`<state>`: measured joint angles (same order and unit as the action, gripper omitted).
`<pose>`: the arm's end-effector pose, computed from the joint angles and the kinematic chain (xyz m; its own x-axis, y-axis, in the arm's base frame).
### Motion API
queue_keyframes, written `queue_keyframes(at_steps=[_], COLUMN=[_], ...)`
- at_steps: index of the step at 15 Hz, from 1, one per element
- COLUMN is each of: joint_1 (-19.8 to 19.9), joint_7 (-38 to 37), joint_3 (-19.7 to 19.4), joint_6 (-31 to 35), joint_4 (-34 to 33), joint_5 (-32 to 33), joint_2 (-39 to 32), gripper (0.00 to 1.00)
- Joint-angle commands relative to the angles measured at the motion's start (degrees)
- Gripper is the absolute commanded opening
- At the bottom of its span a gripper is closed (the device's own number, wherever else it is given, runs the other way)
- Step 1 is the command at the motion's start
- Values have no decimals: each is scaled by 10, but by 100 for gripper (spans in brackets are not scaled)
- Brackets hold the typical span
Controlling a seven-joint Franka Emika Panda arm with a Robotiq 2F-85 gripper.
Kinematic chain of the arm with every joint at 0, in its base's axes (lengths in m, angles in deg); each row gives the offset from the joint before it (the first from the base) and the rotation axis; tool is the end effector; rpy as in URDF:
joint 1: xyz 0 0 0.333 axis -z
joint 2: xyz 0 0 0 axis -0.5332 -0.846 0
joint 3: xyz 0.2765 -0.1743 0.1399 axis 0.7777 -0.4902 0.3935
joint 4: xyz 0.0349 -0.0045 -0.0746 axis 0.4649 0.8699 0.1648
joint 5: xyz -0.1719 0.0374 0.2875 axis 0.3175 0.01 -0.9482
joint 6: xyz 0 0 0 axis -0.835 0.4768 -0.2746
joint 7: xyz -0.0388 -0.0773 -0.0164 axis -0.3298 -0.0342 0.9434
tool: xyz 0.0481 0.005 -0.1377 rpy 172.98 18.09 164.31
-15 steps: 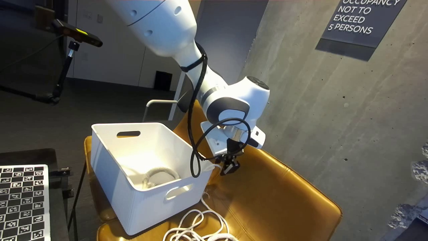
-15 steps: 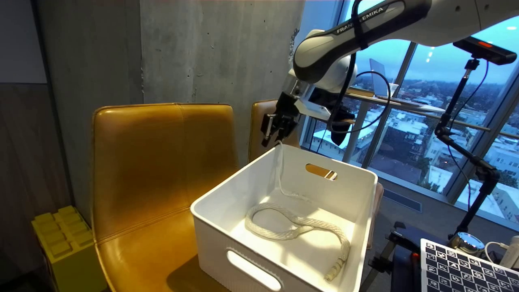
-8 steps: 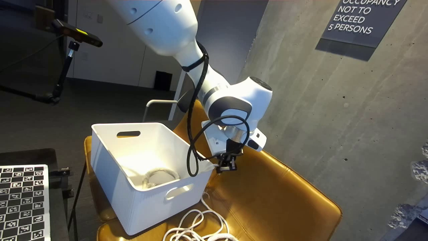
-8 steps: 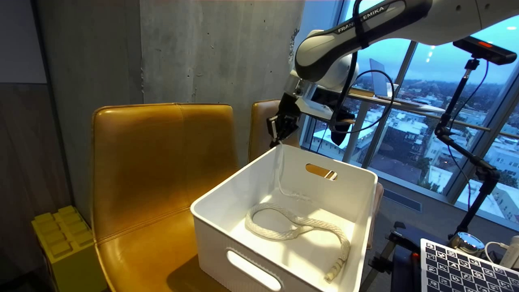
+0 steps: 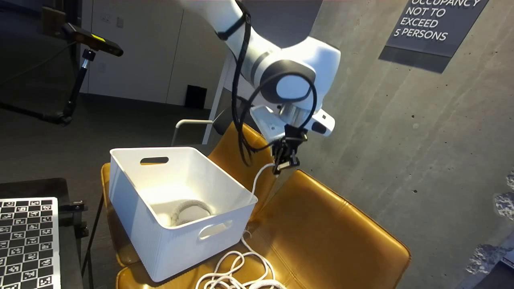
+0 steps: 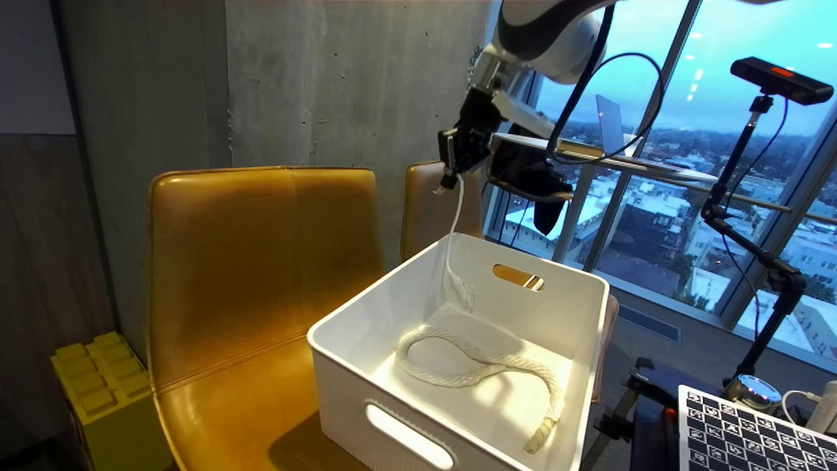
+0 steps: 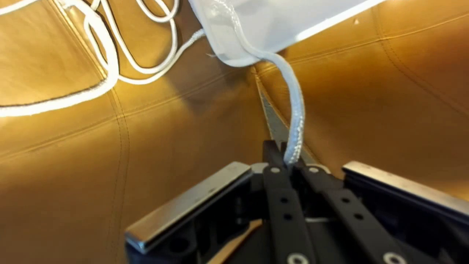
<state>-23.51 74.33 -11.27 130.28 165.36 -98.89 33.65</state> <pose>0.7036 -0.1070 0.3934 0.9315 -0.2999 0.2058 -0.2718 -0.9499 -0.1540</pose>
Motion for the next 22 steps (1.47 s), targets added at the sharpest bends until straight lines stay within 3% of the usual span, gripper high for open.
queue_keyframes(at_steps=[1,8,13,17,22], joint_1=[-30,-95,-124,-120,-116], joint_7=[18,27,24,55,129], joint_3=[2,27,48,36,9], joint_6=[-7,-33,-51,-35,27], joint_4=[75,178,311,394,444], joint_5=[22,59,70,60,35], joint_2=[113,302,421,453,457], gripper=[1,1,1,1,1])
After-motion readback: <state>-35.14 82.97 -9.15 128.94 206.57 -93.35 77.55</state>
